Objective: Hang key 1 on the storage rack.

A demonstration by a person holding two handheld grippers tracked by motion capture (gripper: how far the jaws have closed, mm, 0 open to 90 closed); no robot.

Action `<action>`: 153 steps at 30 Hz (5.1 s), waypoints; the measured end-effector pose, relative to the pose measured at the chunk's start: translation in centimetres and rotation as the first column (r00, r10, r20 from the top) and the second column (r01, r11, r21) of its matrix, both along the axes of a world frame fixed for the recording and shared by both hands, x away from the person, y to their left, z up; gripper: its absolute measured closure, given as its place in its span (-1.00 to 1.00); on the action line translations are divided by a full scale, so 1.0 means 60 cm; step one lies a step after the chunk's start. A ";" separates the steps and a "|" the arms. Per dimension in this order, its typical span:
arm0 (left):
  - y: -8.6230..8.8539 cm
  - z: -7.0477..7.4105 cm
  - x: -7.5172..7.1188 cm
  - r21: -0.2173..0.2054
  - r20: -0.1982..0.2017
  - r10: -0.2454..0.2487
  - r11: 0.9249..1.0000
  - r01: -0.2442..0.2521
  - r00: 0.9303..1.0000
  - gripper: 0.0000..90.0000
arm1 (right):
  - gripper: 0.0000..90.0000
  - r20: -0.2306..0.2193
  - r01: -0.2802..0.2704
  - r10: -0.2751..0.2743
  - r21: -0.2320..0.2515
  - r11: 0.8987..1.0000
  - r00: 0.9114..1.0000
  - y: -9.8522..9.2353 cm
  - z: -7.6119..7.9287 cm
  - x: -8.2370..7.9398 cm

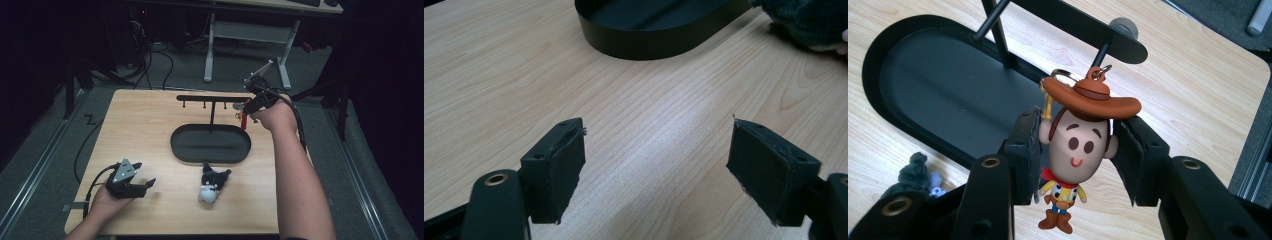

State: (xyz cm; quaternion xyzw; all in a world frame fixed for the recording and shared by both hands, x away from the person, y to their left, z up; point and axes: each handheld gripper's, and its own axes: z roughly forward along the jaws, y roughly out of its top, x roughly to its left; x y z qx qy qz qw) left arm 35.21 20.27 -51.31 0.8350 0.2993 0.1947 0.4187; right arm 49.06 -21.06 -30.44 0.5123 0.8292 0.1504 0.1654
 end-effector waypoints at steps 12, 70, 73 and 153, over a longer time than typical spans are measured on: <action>-0.003 -0.001 -0.001 0.014 0.001 -0.009 1.000 0.009 1.000 -0.48 | 0.25 -0.001 0.051 -0.051 -0.013 0.999 0.999 -0.028 -0.023 -0.008; -0.107 -0.007 -0.021 0.038 -0.107 -0.031 0.999 0.036 0.994 0.62 | 0.10 0.368 0.061 -0.200 0.356 0.932 0.908 -0.149 -0.338 -0.397; -0.153 -0.009 -0.015 0.039 -0.117 -0.019 0.999 0.023 0.993 0.92 | 0.16 0.359 0.050 -0.210 0.406 0.912 0.909 -0.154 -0.335 -0.392; 0.008 -0.010 0.021 -0.003 -0.047 0.091 0.996 -0.091 0.995 -0.07 | 0.06 0.277 0.150 -0.201 0.194 0.970 0.940 -0.129 -0.335 -0.356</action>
